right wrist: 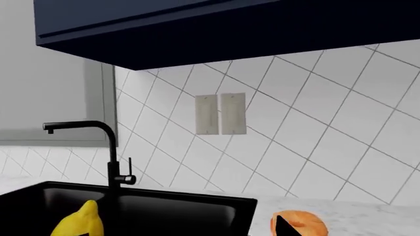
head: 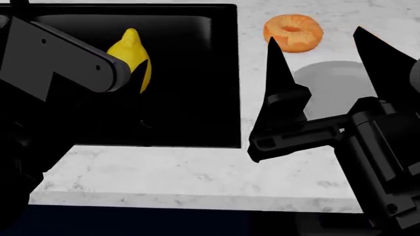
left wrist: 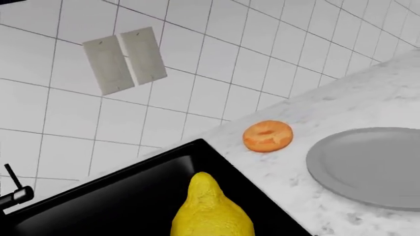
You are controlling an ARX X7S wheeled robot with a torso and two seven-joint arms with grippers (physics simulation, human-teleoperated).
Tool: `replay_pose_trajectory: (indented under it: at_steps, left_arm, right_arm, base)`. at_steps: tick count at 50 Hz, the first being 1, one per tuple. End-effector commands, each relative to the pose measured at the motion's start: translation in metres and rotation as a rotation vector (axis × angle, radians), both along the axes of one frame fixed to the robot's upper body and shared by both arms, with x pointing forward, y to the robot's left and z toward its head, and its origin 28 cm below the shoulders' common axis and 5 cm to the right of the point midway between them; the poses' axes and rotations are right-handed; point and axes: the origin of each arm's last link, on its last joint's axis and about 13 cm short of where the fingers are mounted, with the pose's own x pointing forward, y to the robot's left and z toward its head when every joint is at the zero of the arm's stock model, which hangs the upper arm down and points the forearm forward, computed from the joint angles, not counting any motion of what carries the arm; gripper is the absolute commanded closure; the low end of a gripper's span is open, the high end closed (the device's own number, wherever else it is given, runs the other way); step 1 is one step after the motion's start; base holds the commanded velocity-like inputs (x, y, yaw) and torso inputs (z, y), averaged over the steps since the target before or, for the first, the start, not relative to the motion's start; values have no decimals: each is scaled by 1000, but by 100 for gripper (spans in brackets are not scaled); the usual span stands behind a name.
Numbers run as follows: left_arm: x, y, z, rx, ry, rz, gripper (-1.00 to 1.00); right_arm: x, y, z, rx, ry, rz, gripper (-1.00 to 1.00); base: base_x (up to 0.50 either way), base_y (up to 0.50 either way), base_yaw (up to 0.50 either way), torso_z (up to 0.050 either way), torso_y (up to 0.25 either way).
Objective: Pick the lemon from the sink and place it on the plate located on the counter
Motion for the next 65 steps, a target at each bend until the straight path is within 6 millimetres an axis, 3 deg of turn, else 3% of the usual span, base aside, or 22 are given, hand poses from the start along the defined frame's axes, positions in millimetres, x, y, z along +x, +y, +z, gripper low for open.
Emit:
replay_pose_trajectory:
  at_steps: [1,42,56,65]
  left_arm:
    - [0,0,-4,-33,10,2,100]
    - [-3,0,-1,-23,6,4,100]
    - [-3,0,-2,-20,7,4,100]
    - [-2,0,-2,-17,10,2,100]
  right_arm:
    - [0,1,-1,-9,-3,2,-100]
    - [-2,3,-1,-30,-18,15,-100]
    - [-4,3,0,-12,-23,30,-100]
    - [-4,3,-1,-15,-23,25,-100]
  base:
    - [0,-500,0,0,0]
    - [9,-500,0,0,0]
    - [14,-53,0,0,1]
    - [431,-156,0,0,0]
